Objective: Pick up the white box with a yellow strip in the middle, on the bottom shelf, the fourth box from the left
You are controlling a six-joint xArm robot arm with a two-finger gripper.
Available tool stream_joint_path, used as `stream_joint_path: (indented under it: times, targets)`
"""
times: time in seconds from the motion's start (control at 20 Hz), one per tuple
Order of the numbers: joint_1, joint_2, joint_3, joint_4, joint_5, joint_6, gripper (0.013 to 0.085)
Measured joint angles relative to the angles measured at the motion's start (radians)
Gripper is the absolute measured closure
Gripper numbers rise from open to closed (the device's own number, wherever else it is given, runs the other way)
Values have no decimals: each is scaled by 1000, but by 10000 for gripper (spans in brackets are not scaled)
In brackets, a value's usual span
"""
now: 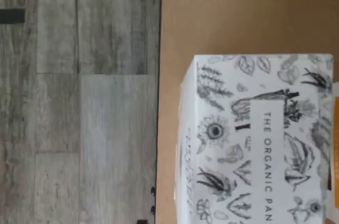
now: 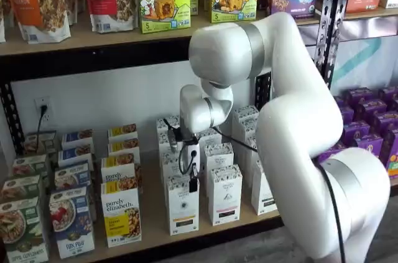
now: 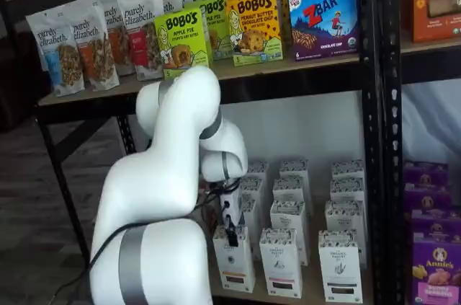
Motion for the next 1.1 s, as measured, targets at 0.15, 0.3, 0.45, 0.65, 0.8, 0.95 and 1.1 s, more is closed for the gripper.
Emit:
stream_joint_path:
  times: [0.15, 0.3, 0.45, 0.65, 0.8, 0.95, 1.1]
  targets:
    - [-2, 16, -21, -16, 9, 12, 130]
    - [-2, 33, -44, -28, 27, 23, 130]
    - [0, 46, -59, -35, 35, 30, 130]
    - [-2, 53, -58, -41, 13, 33, 130]
    - [-6, 53, -50, -46, -6, 32, 130]
    - [-10, 54, -49, -48, -13, 30, 130]
    - [-11, 59, -54, -52, -10, 33, 130]
